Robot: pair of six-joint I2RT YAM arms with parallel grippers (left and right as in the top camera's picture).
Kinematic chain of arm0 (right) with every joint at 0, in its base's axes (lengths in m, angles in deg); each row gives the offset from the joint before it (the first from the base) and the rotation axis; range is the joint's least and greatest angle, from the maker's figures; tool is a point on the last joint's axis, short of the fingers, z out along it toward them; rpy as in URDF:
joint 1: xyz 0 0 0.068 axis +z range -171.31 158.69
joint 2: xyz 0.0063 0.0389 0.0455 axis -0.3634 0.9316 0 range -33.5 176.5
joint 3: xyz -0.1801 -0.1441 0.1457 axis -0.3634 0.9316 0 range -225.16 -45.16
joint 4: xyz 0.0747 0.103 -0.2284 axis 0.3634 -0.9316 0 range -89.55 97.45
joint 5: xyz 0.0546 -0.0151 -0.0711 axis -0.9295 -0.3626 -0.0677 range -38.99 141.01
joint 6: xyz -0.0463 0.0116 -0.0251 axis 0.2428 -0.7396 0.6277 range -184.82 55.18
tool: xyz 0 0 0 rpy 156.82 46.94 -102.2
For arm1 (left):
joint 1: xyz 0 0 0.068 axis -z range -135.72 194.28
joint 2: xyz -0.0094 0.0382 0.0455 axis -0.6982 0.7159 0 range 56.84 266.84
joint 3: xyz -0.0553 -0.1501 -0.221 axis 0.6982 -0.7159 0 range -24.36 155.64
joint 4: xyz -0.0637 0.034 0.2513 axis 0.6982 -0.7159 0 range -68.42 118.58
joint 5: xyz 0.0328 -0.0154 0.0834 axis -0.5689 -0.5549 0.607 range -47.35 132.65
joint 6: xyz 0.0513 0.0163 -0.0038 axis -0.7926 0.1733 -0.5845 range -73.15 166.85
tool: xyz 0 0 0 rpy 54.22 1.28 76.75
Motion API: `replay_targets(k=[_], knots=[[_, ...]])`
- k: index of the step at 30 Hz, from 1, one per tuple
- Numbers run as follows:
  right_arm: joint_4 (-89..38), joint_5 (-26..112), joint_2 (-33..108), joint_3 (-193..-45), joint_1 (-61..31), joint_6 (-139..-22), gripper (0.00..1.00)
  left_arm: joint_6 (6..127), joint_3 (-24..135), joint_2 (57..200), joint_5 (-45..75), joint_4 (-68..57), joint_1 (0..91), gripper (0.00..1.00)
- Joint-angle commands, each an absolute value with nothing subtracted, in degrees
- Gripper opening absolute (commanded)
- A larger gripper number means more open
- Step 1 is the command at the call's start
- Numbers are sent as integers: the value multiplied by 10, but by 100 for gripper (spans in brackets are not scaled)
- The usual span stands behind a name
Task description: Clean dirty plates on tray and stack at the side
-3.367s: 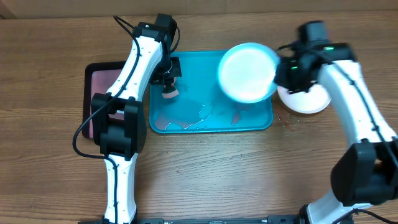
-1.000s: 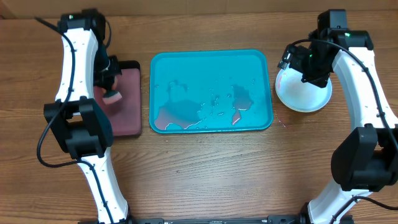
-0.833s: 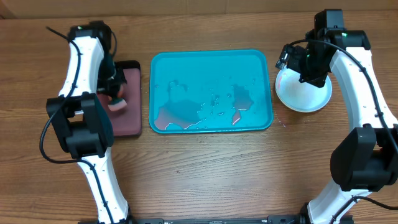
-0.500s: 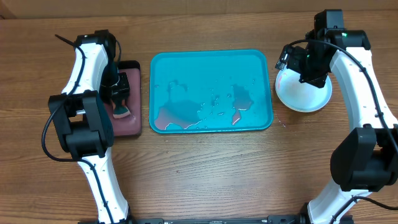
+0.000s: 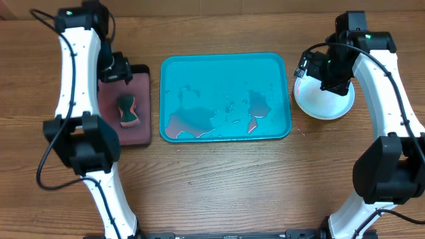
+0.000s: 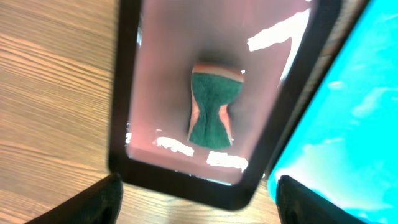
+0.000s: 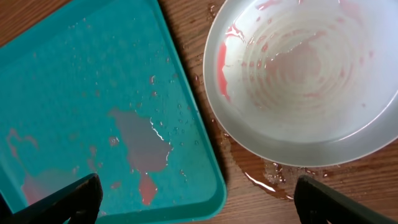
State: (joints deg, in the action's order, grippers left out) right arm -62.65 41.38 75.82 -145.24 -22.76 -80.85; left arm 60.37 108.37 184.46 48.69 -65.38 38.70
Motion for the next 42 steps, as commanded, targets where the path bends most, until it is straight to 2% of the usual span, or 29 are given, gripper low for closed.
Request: replay_targets(k=[1,8,15,21,28,33,36,42], knots=[[-644,415,714,-1501,-223,-786,100,613,1121,1738,483,-660,396,99],[-666,456,604,-1536,-216,-779,100,619,1121,1602,486,-659,396,100],[-677,651,496,-1536,-163,-783,100,619,1121,1573,486,-659,396,100],[-705,767,467,-1536,-87,-807,100,619,1118,1574,486,-659,396,100],[-729,748,410,-1536,-65,-865,100,619,1118,1574,486,-659,396,100],[-748,663,326,-1536,-65,-865,100,619,1118,1574,486,-659,396,100],[-757,534,264,-1536,-65,-863,100,619,1118,1574,486,-659,396,100],[-799,529,203,-1536,-65,-856,100,619,1118,1574,486,-659,396,100]])
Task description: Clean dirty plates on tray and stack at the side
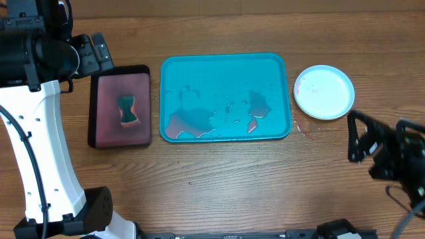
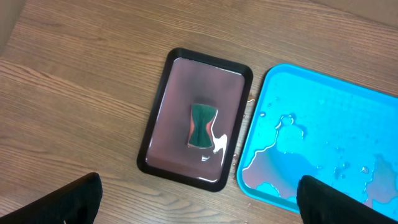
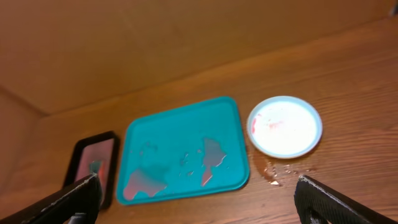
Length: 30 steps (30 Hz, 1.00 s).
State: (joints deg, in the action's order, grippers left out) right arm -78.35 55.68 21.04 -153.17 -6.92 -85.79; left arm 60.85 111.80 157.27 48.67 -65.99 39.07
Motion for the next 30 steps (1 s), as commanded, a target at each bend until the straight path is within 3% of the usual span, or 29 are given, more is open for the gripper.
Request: replay_targets(k=[1,5,11,21,30], knots=[[-811,537,199,-1536,-65,-856,100,619,1118,1574,486,-659,396,100],[-825,586,195,-1534,-65,-856,100,619,1118,1574,486,-659,396,100],[-698,586,162,-1447,-95,-821,100,619,1118,1574,486,-659,396,100],[-251,510,-35,-1005,-144,-767,100,619,1118,1574,486,-659,396,100],[-17,498,-216,-659,-155,-767,100,619,1118,1574,486,-659,396,100]])
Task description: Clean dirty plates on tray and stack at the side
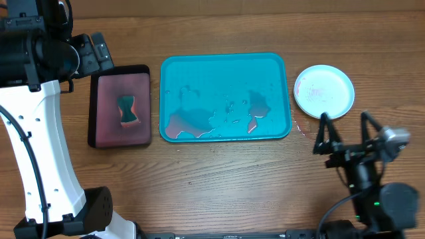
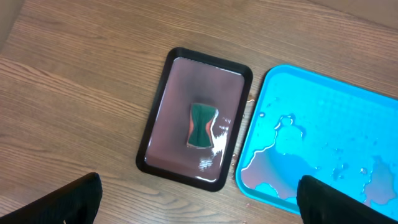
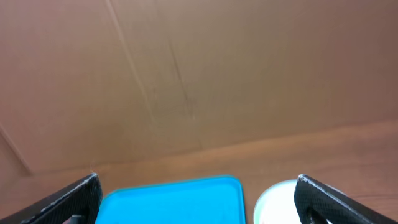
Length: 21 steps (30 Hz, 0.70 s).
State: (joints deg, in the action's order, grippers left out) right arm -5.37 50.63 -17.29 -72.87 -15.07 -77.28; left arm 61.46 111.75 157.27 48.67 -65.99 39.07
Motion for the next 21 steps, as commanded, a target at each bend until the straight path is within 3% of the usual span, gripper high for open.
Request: replay_targets(k=[1,12,21], knots=[[6,498,-232,-628,-155,-767,100,619,1118,1574,486,-659,396,100],[131,527,-328,-455,-155,-767,100,619,1118,1574,486,-659,396,100],[26,507,-333,-456,-154,-768,100,619,1118,1574,486,-659,396,100]])
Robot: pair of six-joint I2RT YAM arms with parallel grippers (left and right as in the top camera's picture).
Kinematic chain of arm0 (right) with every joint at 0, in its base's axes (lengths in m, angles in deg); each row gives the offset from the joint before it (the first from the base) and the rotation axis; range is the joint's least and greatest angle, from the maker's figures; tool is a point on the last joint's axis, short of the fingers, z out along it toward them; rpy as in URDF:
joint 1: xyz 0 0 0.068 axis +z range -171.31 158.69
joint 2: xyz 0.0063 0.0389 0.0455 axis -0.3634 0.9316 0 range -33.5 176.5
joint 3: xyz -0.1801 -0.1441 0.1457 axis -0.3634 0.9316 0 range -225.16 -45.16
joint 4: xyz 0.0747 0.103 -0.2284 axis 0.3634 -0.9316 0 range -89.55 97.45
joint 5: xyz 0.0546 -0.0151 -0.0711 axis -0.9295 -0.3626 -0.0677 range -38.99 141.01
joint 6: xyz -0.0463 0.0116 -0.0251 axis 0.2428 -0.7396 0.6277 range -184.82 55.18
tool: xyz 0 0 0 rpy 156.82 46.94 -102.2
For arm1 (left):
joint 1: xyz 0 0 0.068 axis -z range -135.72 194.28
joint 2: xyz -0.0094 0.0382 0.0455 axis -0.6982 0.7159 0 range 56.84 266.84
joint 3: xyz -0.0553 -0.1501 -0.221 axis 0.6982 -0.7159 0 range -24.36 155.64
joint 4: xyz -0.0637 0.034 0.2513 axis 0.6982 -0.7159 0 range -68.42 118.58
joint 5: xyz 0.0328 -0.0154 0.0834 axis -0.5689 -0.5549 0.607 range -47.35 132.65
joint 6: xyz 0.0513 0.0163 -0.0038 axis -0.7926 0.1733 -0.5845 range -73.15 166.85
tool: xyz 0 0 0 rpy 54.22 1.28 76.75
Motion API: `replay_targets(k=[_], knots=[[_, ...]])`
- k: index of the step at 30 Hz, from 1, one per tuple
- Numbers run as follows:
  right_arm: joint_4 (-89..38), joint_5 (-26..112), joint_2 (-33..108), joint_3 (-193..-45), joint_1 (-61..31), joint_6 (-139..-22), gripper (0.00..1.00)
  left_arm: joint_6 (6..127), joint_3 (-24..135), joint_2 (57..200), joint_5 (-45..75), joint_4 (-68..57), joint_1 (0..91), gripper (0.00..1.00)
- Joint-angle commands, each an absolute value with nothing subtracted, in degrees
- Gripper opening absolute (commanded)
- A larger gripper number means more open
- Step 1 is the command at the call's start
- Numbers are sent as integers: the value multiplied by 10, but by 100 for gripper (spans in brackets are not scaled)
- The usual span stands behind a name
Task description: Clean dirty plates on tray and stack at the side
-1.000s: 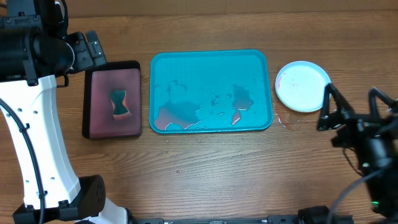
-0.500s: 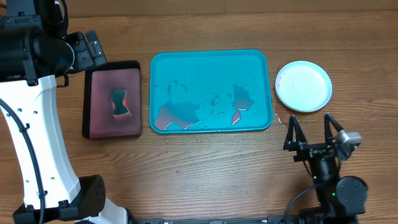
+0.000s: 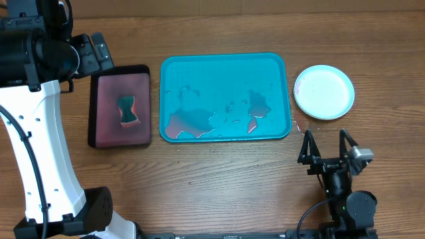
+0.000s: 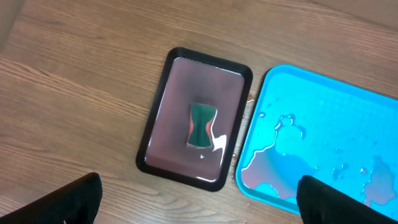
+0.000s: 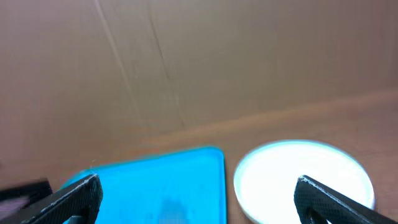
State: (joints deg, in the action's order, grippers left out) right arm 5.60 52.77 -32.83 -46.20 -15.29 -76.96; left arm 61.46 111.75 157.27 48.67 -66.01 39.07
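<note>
The teal tray lies mid-table, wet with pinkish puddles and bare of plates. One white plate sits on the wood just right of it and shows again in the right wrist view. A green sponge rests in the dark tray at the left. My left gripper hangs open high over the table, its fingertips at the frame corners. My right gripper is open near the front edge, facing the plate and the teal tray.
A brown cardboard wall stands behind the table. The white left arm runs down the left side. A small wet patch marks the wood between the plate and the right gripper.
My right gripper has drawn back toward the front edge and sits smaller in the overhead view; its camera now takes in more of the plate and teal tray. The left arm has not moved.
First my left gripper hung low over the sponge in the dark tray and my right low over the plate beside the teal tray. Then both were pulled away, the left high at the far left, the right to the front right. The right then settled lower at the front.
</note>
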Motion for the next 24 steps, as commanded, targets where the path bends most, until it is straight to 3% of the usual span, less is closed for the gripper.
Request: replay_targets(k=[1,24], knots=[[26,503,-333,-456,-154,-768,100,619,1118,1574,486,-659,396,100],[27,498,-333,-456,-154,-768,100,619,1118,1574,486,-659,396,100]])
